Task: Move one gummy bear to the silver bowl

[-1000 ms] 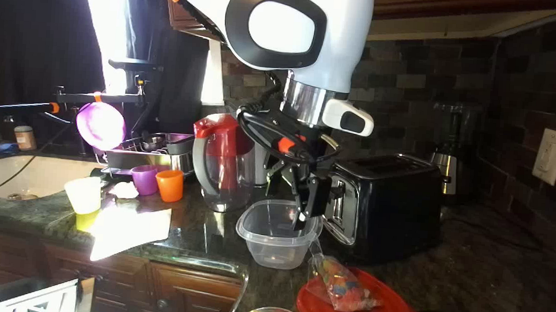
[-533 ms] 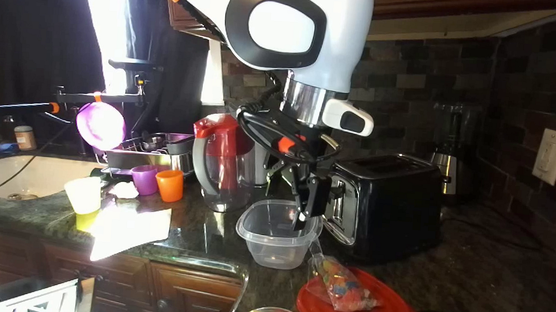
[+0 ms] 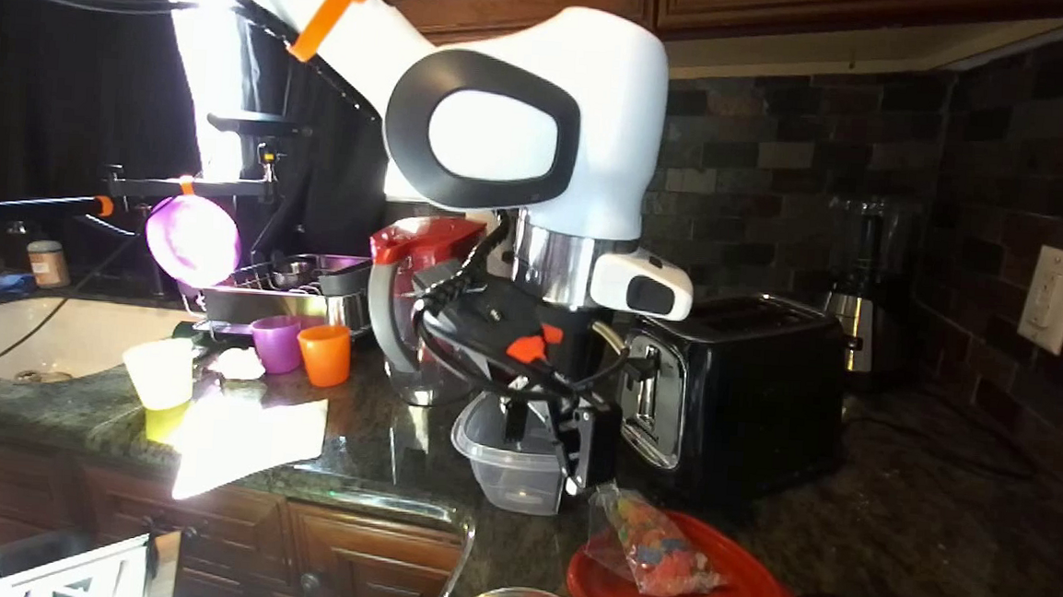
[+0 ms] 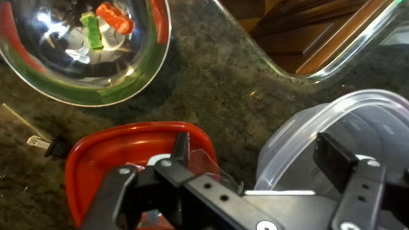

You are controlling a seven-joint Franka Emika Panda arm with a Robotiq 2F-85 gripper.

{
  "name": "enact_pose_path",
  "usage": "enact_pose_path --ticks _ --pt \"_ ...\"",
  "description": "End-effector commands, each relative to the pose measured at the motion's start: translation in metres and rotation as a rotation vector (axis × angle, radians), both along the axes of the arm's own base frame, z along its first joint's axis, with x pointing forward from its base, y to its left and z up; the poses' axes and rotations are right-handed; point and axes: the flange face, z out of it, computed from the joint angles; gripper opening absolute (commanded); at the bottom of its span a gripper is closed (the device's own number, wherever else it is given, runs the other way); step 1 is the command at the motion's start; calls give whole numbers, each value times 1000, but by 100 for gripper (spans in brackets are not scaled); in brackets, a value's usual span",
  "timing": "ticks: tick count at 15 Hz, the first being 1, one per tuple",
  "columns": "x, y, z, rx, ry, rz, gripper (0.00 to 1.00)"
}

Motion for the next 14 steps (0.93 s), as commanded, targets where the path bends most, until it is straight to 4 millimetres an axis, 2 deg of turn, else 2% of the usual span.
enact_pose_path --ticks 1,7,14 --pt "-16 1 -14 -65 -130 34 100" --pt "-21 9 -41 -87 -221 49 100" --pt "-20 26 -32 -20 -343 77 100"
